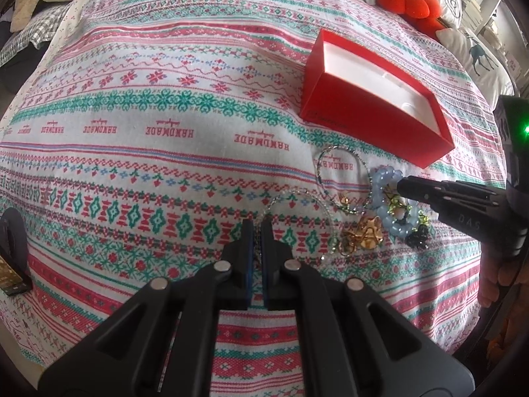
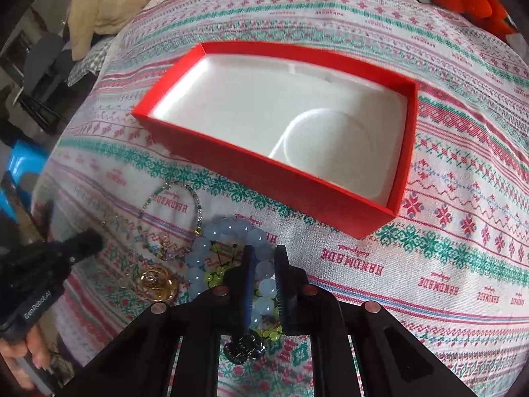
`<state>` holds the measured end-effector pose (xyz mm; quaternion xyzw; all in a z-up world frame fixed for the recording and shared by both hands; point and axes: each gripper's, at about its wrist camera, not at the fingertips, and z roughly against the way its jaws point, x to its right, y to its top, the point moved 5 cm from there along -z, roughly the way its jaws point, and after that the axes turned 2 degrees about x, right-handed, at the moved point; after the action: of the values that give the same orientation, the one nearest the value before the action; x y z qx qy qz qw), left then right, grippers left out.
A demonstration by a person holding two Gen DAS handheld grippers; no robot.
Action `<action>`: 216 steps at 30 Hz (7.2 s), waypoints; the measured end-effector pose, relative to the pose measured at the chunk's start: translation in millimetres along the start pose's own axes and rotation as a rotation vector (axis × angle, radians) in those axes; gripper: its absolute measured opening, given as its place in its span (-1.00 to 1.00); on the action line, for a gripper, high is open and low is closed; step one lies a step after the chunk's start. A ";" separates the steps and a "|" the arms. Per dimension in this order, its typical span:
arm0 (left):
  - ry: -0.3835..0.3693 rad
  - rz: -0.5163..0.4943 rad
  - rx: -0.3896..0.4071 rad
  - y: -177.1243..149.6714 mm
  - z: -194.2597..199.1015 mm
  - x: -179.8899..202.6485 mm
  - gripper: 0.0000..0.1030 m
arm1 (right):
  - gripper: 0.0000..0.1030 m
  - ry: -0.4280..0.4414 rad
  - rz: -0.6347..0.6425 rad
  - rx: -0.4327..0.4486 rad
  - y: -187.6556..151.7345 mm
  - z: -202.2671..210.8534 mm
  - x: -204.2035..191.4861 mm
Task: Organize jewelry
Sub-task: 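Carry both bracelets into the red box, lowering them onto the white lining, then open both tools to release the bracelets and lift away, then grasp the gold ring with the left tool, then grasp the black flower clip with the right tool while the left tool holds the gold ring, then carry the ring and clip to the red box while the left tool releases the ring inside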
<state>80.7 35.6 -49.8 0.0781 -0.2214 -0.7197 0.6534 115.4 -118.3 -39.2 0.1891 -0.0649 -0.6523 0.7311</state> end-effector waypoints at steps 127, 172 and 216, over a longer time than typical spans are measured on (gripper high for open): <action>-0.084 -0.177 -0.109 7.7 -25.5 94.3 -0.71 | 0.41 -0.097 -0.075 -0.028 -39.7 66.3 57.3; -0.075 -0.142 -0.038 8.8 6.4 68.7 -0.76 | -0.54 0.081 -0.070 -0.116 -32.8 17.1 -14.1; -0.053 -0.113 0.099 113.8 -7.7 93.0 -0.76 | -0.54 0.095 -0.198 0.157 47.7 75.0 48.2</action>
<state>174.4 -62.3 7.7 0.1035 -0.2694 -0.7453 0.6011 140.9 -176.2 39.7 0.2818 -0.0620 -0.7045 0.6484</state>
